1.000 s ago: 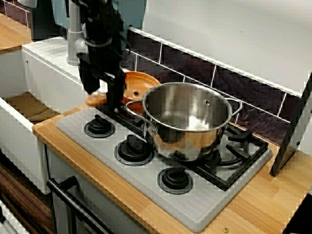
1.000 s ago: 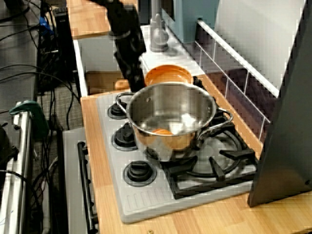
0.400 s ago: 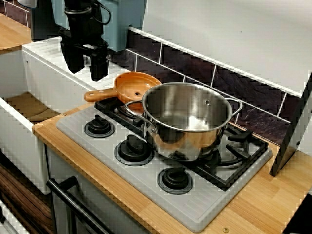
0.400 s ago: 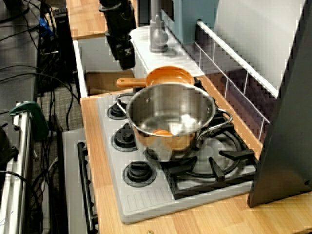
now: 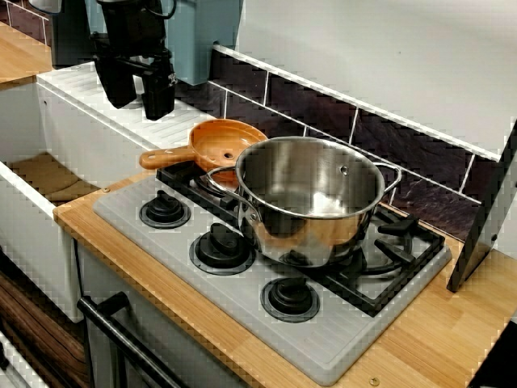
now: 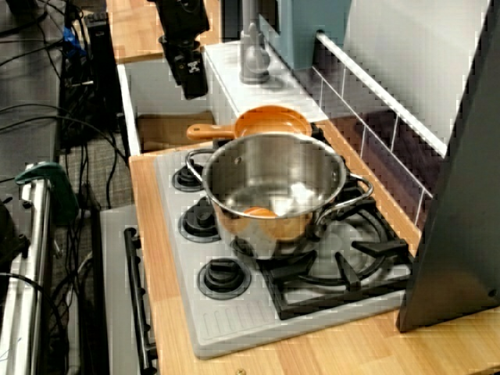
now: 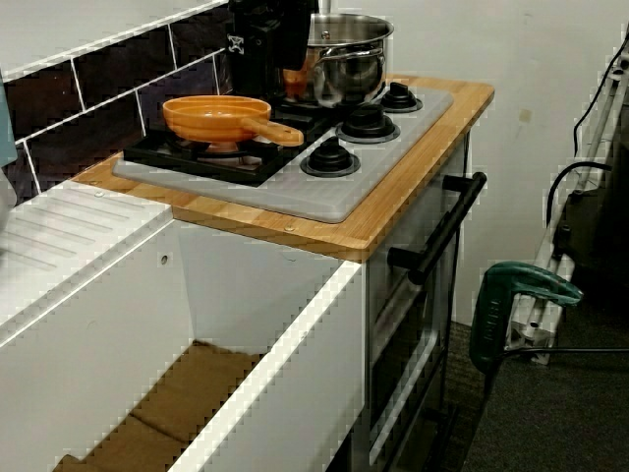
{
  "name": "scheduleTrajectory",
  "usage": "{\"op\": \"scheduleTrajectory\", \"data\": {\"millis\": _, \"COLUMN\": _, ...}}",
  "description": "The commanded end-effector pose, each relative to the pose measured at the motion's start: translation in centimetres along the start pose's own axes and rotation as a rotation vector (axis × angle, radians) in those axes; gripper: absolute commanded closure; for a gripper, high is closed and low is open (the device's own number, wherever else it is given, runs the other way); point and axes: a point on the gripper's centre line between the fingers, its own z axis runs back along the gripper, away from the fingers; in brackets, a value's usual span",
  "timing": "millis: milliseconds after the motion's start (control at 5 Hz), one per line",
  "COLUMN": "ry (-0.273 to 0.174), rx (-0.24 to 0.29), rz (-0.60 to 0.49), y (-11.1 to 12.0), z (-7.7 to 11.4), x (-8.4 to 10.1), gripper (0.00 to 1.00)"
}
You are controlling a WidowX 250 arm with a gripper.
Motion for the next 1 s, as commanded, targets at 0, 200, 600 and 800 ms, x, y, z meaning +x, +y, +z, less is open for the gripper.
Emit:
{"op": "scheduleTrajectory", "data": {"millis": 0, "ry": -0.122, "rx": 0.025, "rz": -0.084, "y": -1.9, "z": 2.7, "x": -0.9, "gripper": 0.0}}
{"op": "scheduleTrajectory", "data": {"millis": 200, "ry": -0.138, "rx": 0.048, "rz": -0.106, "y": -3.6, "z": 2.9, "x": -0.9, "gripper": 0.0}}
{"op": "scheduleTrajectory", "data": {"millis": 600, "ry": -0.141, "rx": 0.068, "rz": -0.107, "y": -5.4, "z": 1.7, "x": 1.1, "gripper": 0.0}}
{"op": "scheduleTrajectory", "data": {"millis": 800, "ry": -0.138, "rx": 0.074, "rz": -0.093, "y": -5.5, "z": 1.0, "x": 2.0, "gripper": 0.0}}
